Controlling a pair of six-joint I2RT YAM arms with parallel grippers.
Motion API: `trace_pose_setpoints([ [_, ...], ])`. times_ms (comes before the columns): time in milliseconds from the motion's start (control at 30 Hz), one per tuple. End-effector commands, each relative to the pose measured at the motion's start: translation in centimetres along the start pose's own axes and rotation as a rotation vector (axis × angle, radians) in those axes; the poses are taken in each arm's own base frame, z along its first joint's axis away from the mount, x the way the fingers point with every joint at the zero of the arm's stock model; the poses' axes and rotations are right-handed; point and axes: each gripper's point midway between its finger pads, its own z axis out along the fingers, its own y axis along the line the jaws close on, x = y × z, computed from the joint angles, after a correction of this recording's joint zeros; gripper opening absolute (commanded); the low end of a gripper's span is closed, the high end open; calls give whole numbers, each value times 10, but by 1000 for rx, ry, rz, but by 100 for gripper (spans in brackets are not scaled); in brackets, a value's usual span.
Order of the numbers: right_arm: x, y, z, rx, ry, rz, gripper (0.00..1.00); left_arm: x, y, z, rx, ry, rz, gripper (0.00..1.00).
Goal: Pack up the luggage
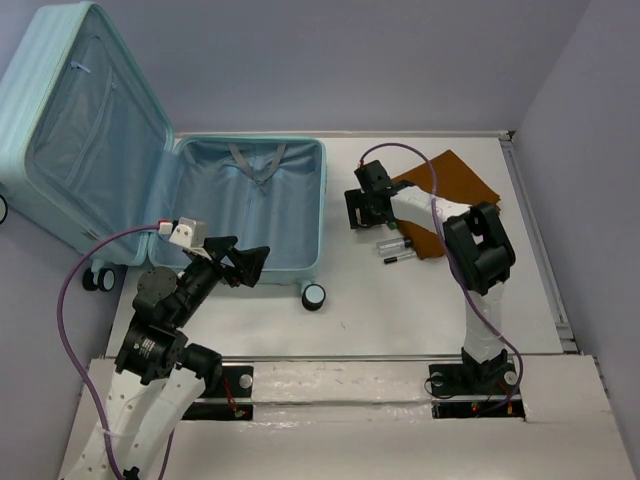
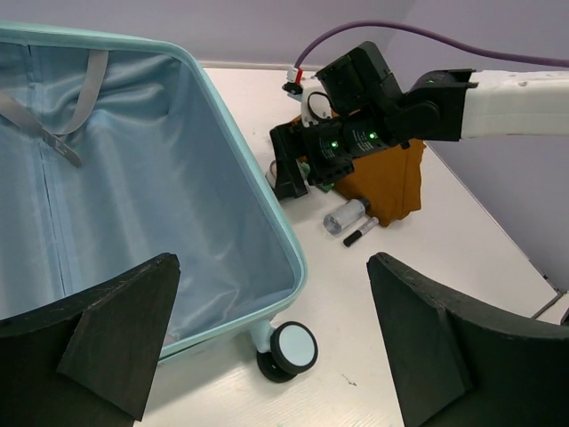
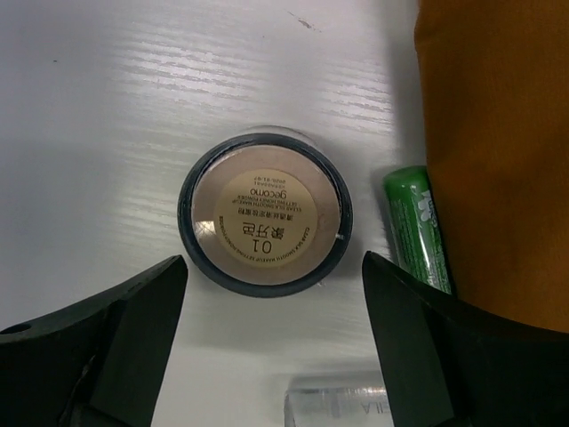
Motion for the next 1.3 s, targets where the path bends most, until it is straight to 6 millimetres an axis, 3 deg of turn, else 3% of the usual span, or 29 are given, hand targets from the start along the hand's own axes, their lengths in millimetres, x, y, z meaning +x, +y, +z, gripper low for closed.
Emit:
trace_pose_setpoints([
  [0, -33, 7, 4, -15, -72, 1, 84, -8, -5, 3, 34, -33, 25, 99],
  [200, -37, 4, 17, 18, -79, -5, 78, -9, -6, 3, 42, -35, 26, 99],
  [333, -45, 2, 12, 25, -120, 2, 58, -9, -7, 3, 46, -35, 27, 99],
  [367, -51, 2, 1, 19, -141, 7, 49, -9, -7, 2, 48, -34, 27, 99],
  [467, -65, 10, -30, 8, -209, -15, 40, -8, -8, 2, 55, -35, 28, 99],
  [500, -78, 13, -56, -5, -264, -29, 39, -9, -8, 1, 54, -38, 28, 99],
  [633, -104, 48, -130, -132, -399, -53, 39, -10, -7, 1, 50, -41, 29, 99],
  [700, -109, 95, -164, -293, -435, -89, 39, -11, -5, 1, 41, -45, 25, 99],
  [733, -114, 97, -167, -299, -446, -82, 39, -11, -5, 1, 36, -47, 25, 99],
  [867, -103, 185, -178, -496, -416, -170, 39, -14, -2, -2, 17, -64, 25, 99],
  [900, -103, 198, -177, -517, -407, -169, 42, -16, -1, -3, 13, -72, 26, 99],
  [933, -113, 216, -191, -577, -427, -176, 48, -16, -1, -4, 8, -77, 23, 99],
  [967, -106, 229, -179, -589, -396, -188, 58, -17, -1, -4, 5, -81, 20, 99],
  [1000, -106, 232, -178, -596, -381, -188, 77, -18, 0, -5, 2, -84, 20, 99],
  [1067, -110, 234, -180, -598, -380, -172, 93, -18, -1, -5, 3, -85, 21, 99],
  [1167, -111, 217, -194, -554, -406, -166, 95, -17, -1, -5, 6, -79, 17, 99],
  [1267, -105, 160, -199, -421, -418, -91, 91, -16, -2, -4, 14, -73, 17, 99],
])
